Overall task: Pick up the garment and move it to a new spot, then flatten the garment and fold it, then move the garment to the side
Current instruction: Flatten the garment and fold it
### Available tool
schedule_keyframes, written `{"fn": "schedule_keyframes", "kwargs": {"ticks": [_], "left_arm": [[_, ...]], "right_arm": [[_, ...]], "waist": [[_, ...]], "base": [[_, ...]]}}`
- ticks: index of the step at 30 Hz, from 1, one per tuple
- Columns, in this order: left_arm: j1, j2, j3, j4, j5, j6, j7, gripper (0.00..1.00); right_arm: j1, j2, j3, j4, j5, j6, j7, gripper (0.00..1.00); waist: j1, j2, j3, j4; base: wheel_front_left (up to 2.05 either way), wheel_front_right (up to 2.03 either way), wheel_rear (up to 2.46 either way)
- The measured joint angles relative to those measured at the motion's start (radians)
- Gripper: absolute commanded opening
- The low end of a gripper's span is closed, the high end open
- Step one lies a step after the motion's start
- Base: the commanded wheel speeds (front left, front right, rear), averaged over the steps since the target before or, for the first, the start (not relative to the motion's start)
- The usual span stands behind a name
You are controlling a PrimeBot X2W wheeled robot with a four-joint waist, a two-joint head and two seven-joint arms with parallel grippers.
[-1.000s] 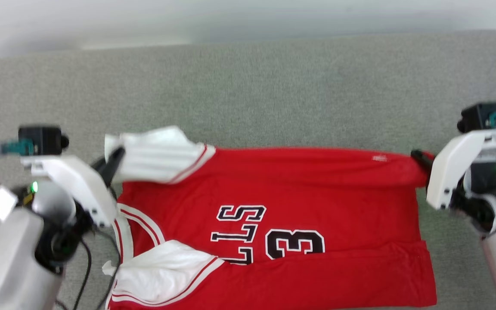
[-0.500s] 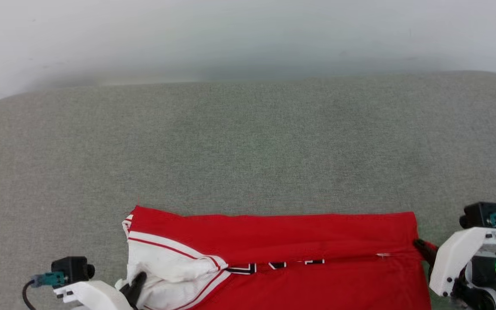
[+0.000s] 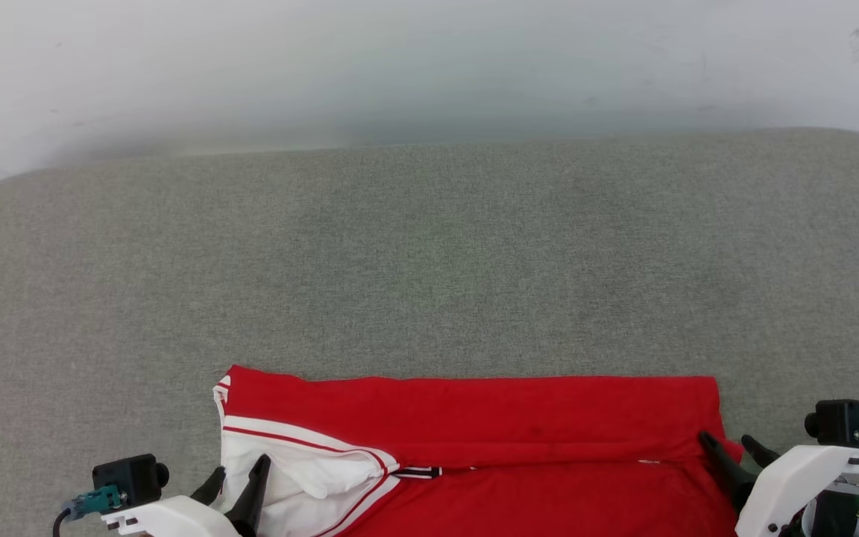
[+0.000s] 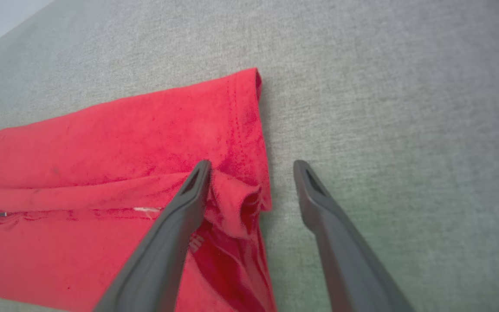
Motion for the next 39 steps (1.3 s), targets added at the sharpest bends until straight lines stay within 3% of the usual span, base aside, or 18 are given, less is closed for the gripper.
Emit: {"fn": "schedule_keyframes", "kwargs": {"ticks": [4,8,15,21,39], "left_arm": [[-0.008,-0.005,-0.002,-0.046,0.053,0.016,-0.072,1.0],[-0.019,0.002,-0.011,-0.098,0.142,0.069,-0.141,1.0],[-0.038,-0.004,-0.023,-0.173,0.267,0.125,-0.253,1.0],[-0.042,-0.012,-0.021,-0.242,0.342,0.157,-0.286,1.0],[-0.031,-0.021,0.0,-0.332,0.429,0.173,-0.297,1.0]], "right_arm": [[0.023,0.005,-0.023,-0.076,-0.018,0.0,-0.016,1.0],[0.03,0.004,-0.064,-0.126,-0.035,0.0,0.02,1.0],[0.009,-0.018,-0.102,-0.139,-0.06,0.0,0.152,1.0],[0.003,-0.034,-0.099,-0.14,-0.065,0.0,0.266,1.0],[0.002,0.014,-0.105,-0.064,-0.05,0.0,0.428,1.0]], "waist": [[0.0,0.0,-0.019,-0.003],[0.0,0.0,-0.034,-0.006],[0.0001,0.0,-0.038,0.018],[0.0001,0.0,-0.024,0.06],[0.0001,0.0,0.053,0.118]], "base": [[0.0,0.0,0.0],[0.0,0.0,0.0],[0.0,0.0,0.0],[0.0,0.0,0.0],[0.0,0.0,0.0]]}}
